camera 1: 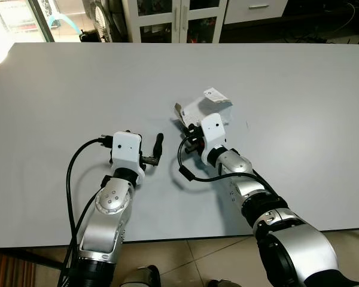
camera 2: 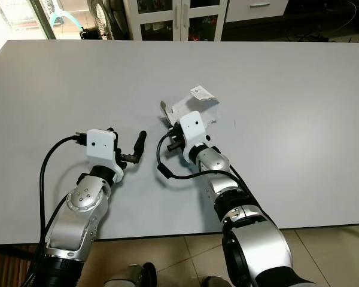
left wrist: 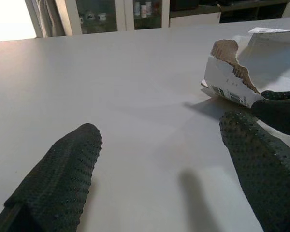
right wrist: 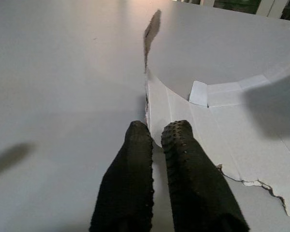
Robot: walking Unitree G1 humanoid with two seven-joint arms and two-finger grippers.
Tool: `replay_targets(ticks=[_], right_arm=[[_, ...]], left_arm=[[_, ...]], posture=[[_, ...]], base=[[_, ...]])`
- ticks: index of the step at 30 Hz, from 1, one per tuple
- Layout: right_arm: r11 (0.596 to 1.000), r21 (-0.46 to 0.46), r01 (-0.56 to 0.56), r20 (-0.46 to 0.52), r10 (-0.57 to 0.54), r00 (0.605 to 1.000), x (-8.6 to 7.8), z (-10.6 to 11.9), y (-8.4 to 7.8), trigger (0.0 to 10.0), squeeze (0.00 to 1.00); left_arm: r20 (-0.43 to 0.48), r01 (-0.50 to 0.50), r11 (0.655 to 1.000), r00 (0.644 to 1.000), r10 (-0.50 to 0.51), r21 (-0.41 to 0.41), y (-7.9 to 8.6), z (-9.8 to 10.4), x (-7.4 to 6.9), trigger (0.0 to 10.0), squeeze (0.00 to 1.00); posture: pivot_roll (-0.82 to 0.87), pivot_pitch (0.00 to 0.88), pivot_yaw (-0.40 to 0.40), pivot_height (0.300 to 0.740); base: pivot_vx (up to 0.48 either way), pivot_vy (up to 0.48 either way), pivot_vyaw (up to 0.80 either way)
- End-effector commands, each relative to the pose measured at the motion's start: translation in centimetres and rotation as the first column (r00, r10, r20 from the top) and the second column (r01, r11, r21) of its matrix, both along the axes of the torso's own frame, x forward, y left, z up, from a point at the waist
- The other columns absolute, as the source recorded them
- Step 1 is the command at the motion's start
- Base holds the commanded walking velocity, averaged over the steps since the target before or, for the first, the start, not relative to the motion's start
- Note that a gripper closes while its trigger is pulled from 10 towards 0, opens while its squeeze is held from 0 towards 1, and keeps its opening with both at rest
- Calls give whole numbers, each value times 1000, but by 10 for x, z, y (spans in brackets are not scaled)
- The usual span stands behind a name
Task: Picking trash to rubbish bin
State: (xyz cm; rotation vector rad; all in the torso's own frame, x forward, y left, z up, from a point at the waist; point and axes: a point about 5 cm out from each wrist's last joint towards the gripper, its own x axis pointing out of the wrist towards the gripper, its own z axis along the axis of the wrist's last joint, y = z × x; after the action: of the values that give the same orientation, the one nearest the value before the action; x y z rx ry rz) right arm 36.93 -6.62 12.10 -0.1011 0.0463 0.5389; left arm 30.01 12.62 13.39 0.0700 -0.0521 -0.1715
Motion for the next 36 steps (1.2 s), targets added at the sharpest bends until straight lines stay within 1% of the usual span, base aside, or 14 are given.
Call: replay_targets(ticks=[1,11,13,16,17,20,23,30,31,32,34,36], right_arm=[[1000,-4,-8,14,8,1000,1,4,2,0,0],[1000,-5,-6,15,7,1000,1,3,1,0,0],[999,-20,38,42,-38,998,0,0,-9,0,0],[996,-30,83,70,-81,994,-2,-3,-20,0,0],[996,-30,83,70,-81,994,-2,-3,-20,0,0],[993,-29,114,100,-111,989,-4,-2,-28,0,0],[991,-24,130,113,-126,985,-5,-2,-30,0,0],[986,-19,169,185,-162,969,-19,-3,-40,0,0],[986,-19,169,185,-162,969,-19,-3,-40,0,0],[982,-4,187,196,-182,964,-23,-2,-43,0,0],[982,0,191,200,-187,962,-25,-1,-45,0,0],[978,12,209,217,-207,954,-32,4,-50,0,0]], left_arm=[[-5,-7,1000,1000,7,7,-1,-1,-2,10000,0],[-5,-8,1000,1000,8,8,-1,-1,-2,10000,0],[1,-10,1000,1000,10,15,-1,0,0,10000,0],[6,-11,1000,1000,11,18,-1,1,1,10000,0],[6,-11,1000,1000,11,18,-1,1,1,10000,0],[8,-9,1000,1000,9,18,-2,1,2,10000,0],[9,-8,1000,1000,8,19,-2,1,2,10000,0],[4,1,1000,1000,-1,12,-3,1,3,10000,0],[4,1,1000,1000,-1,12,-3,1,3,10000,0],[3,3,1000,1000,-3,11,-3,1,3,10000,0],[2,4,1000,1000,-4,11,-3,1,4,10000,0],[0,6,1000,1000,-6,3,-4,1,4,10000,0]], posture=[[64,155,-6,740],[64,155,-6,740],[65,143,-2,740],[62,140,-3,740],[62,140,-3,740],[59,136,-2,740],[59,136,-2,740],[55,135,-1,740],[55,135,-1,740],[47,134,2,740],[47,134,2,740],[39,131,5,740]], base=[[0,0,0],[0,0,0],[0,0,0],[0,0,0],[0,0,0],[0,0,0],[0,0,0],[0,0,0],[0,0,0],[0,0,0],[0,0,0],[0,0,0]])
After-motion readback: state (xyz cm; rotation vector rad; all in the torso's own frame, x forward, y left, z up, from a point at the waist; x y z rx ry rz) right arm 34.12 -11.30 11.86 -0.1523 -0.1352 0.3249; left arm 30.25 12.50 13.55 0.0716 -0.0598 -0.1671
